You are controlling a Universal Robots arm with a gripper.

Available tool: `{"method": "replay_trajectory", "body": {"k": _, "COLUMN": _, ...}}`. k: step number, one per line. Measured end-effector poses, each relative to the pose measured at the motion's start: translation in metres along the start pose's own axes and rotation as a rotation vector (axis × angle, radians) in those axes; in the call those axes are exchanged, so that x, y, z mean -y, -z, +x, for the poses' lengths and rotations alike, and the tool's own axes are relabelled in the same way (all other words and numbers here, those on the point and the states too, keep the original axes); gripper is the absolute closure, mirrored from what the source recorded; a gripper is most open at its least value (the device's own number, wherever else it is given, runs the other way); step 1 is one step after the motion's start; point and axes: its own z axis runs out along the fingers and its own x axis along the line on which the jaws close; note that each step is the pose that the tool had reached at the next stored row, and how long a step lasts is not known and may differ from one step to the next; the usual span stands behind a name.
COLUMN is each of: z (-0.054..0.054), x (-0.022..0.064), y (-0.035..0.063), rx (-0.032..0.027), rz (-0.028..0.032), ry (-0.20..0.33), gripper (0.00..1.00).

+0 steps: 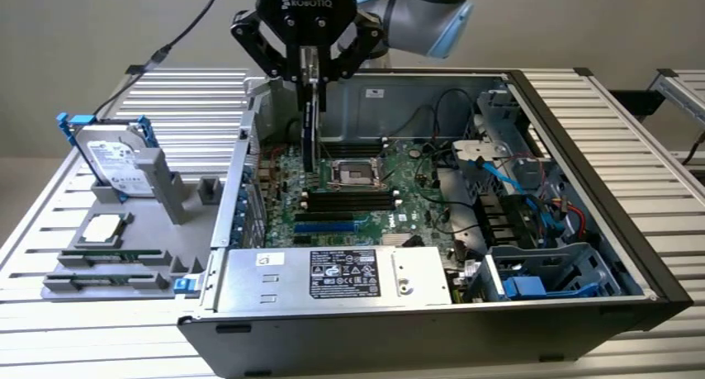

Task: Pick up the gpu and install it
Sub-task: 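Pick up the gpu and move the gpu toward the slot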

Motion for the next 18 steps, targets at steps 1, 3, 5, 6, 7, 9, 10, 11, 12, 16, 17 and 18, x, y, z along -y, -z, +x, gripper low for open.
{"method": "replay_trajectory", "body": {"k": 1, "z": -0.004, "x": -0.0007, "y": -0.0014, "rx": 0.0001, "rz": -0.0001, "ry": 0.0, "gripper": 0.73}}
{"method": "replay_trajectory", "body": {"k": 3, "z": -0.013, "x": -0.0021, "y": -0.0044, "rx": 0.0001, "rz": -0.0001, "ry": 0.0, "gripper": 0.73}}
{"method": "replay_trajectory", "body": {"k": 5, "z": -0.022, "x": -0.0036, "y": -0.008, "rx": 0.0, "rz": -0.0001, "ry": 0.001, "gripper": 0.73}}
{"method": "replay_trajectory", "body": {"k": 6, "z": -0.024, "x": -0.0045, "y": -0.0099, "rx": -0.0001, "rz": -0.0001, "ry": 0.001, "gripper": 0.73}}
{"method": "replay_trajectory", "body": {"k": 7, "z": -0.027, "x": -0.0054, "y": -0.0117, "rx": -0.0002, "rz": 0.0, "ry": 0.002, "gripper": 0.73}}
{"method": "replay_trajectory", "body": {"k": 9, "z": -0.03, "x": -0.0076, "y": -0.0154, "rx": -0.0002, "rz": 0.0002, "ry": 0.005, "gripper": 0.73}}
{"method": "replay_trajectory", "body": {"k": 10, "z": -0.031, "x": -0.0088, "y": -0.0174, "rx": -0.0003, "rz": 0.0002, "ry": 0.006, "gripper": 0.73}}
{"method": "replay_trajectory", "body": {"k": 11, "z": -0.032, "x": -0.0101, "y": -0.0194, "rx": -0.0004, "rz": 0.0002, "ry": 0.008, "gripper": 0.73}}
{"method": "replay_trajectory", "body": {"k": 12, "z": -0.033, "x": -0.0114, "y": -0.0213, "rx": -0.0004, "rz": 0.0003, "ry": 0.009, "gripper": 0.73}}
{"method": "replay_trajectory", "body": {"k": 16, "z": -0.037, "x": -0.0169, "y": -0.0288, "rx": -0.0007, "rz": 0.0006, "ry": 0.015, "gripper": 0.73}}
{"method": "replay_trajectory", "body": {"k": 17, "z": -0.038, "x": -0.0186, "y": -0.0308, "rx": -0.0009, "rz": 0.0007, "ry": 0.016, "gripper": 0.73}}
{"method": "replay_trajectory", "body": {"k": 18, "z": -0.039, "x": -0.0202, "y": -0.0327, "rx": -0.001, "rz": 0.0007, "ry": 0.017, "gripper": 0.73}}
